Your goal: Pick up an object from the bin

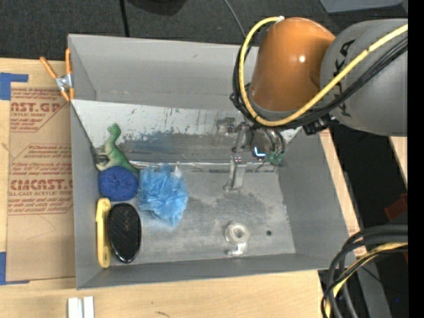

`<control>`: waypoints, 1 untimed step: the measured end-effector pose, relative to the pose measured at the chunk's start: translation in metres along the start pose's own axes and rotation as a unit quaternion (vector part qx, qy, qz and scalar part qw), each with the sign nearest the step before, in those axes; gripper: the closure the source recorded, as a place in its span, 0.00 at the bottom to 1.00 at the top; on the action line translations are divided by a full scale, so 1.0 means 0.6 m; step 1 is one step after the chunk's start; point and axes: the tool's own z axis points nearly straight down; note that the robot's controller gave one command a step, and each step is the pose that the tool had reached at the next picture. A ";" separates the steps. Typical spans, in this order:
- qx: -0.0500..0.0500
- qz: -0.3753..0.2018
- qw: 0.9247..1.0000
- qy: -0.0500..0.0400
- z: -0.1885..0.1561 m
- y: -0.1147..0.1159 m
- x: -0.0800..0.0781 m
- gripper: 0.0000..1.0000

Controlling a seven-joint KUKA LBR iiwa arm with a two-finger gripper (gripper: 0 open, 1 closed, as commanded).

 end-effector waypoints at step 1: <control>0.000 0.000 1.000 0.000 0.000 0.000 0.000 0.00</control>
Offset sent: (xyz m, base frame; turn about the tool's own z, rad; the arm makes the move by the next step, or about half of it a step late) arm -0.0159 0.0565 -0.0775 -0.0163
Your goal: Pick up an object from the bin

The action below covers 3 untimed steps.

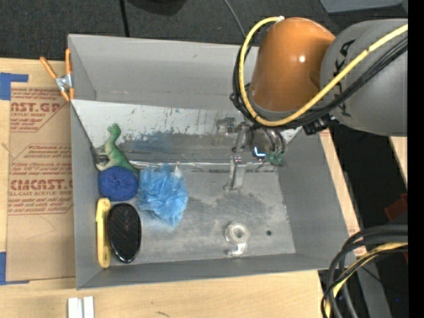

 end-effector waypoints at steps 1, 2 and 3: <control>0.000 -0.003 1.000 -0.005 0.067 0.050 0.011 0.00; -0.001 -0.005 1.000 0.000 0.133 0.099 0.004 0.00; -0.002 0.007 1.000 -0.008 0.209 0.110 -0.017 0.00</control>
Offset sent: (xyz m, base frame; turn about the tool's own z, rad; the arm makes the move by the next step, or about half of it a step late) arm -0.0014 0.0593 -0.0801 -0.0090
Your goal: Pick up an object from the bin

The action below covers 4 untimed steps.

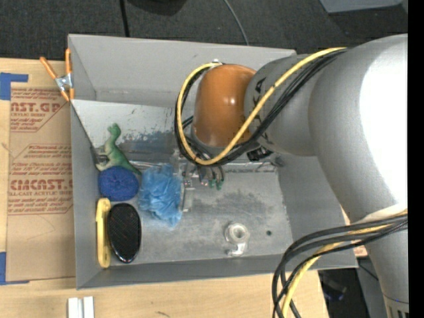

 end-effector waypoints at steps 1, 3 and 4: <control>0.001 0.038 0.999 0.008 0.055 0.038 0.022 0.00; -0.001 -0.080 0.997 -0.002 0.056 0.020 0.024 1.00; 0.000 -0.094 0.996 -0.002 0.057 0.025 0.020 1.00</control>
Offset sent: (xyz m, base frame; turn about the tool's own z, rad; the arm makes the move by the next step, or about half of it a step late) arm -0.0147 0.0108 -0.0350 -0.1607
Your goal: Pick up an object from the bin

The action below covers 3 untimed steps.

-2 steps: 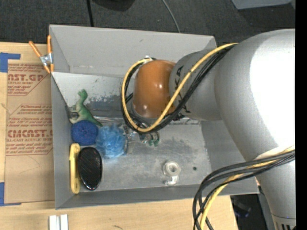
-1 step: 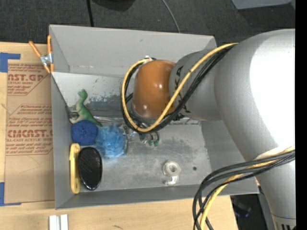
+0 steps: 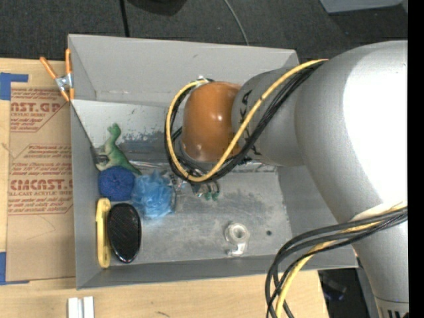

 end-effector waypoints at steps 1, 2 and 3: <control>0.000 -0.004 1.000 0.000 0.000 0.001 -0.001 1.00; 0.000 -0.149 0.989 -0.002 -0.001 0.037 0.035 1.00; -0.001 -0.149 0.989 -0.002 -0.001 0.037 0.035 1.00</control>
Offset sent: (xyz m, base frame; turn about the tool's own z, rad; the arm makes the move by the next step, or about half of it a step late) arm -0.0260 0.0173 -0.0009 -0.3007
